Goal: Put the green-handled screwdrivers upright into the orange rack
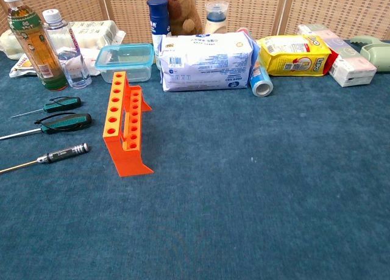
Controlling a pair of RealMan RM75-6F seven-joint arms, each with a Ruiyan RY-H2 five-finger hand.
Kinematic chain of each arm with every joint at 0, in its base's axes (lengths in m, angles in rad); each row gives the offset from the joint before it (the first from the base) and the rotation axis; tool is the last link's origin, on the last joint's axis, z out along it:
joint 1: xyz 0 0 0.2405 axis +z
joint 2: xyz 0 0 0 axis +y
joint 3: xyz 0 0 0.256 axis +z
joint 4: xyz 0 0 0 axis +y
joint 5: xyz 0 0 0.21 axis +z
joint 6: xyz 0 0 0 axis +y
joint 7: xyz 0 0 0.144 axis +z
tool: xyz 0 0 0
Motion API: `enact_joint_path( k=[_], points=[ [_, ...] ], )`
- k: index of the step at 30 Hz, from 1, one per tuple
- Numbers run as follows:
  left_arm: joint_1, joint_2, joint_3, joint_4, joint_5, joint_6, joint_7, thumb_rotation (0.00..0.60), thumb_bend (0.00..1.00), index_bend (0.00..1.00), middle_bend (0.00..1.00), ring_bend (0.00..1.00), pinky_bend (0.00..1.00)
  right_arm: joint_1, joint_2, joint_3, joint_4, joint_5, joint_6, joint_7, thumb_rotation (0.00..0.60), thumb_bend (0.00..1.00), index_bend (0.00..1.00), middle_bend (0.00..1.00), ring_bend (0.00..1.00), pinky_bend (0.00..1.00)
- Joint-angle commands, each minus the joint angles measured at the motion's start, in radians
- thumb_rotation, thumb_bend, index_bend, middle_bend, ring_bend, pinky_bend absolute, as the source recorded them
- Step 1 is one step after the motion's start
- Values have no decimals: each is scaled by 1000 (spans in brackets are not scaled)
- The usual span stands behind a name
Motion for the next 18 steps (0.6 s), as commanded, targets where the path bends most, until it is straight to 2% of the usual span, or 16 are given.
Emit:
enact_joint_path(
  k=[1,3,5,8,10,12,14,18],
  points=[
    [0,2,3,-4,9,-1,-9,600,144,0,0,0,92,-1,6,-2,-8,-3,-2,7,600,72,60,60,0,0],
    [2,4,6,-7,22,2,-27,600,144,0,15,18,133,-4,15,-1,-21,-11,5,19,600,71,60,61,0,0],
    [4,3,-1,-11,18,8,-52,600,143,0,142,154,275,-8,23,-3,-31,-22,14,28,600,72,60,60,0,0],
    [-10,-9,-37,-12,-26,5,-84,600,144,0,548,585,674,-11,34,-7,-47,-34,15,42,600,72,60,60,0,0],
    [-28,-18,-67,-7,-61,-5,-95,600,144,0,726,756,832,-13,39,-10,-52,-40,17,49,600,73,60,60,0,0],
    [-50,-40,-108,-3,-129,-20,-105,600,145,18,831,853,908,-16,43,-14,-56,-45,16,56,600,73,60,60,0,0],
    [-79,-67,-147,11,-201,-42,-96,600,151,97,903,917,963,-17,48,-16,-58,-44,11,71,600,74,60,60,0,0],
    [-154,-109,-196,40,-368,-133,-27,600,176,208,952,962,998,-14,59,-7,-49,-19,-8,109,600,74,60,60,0,0]
  ],
)
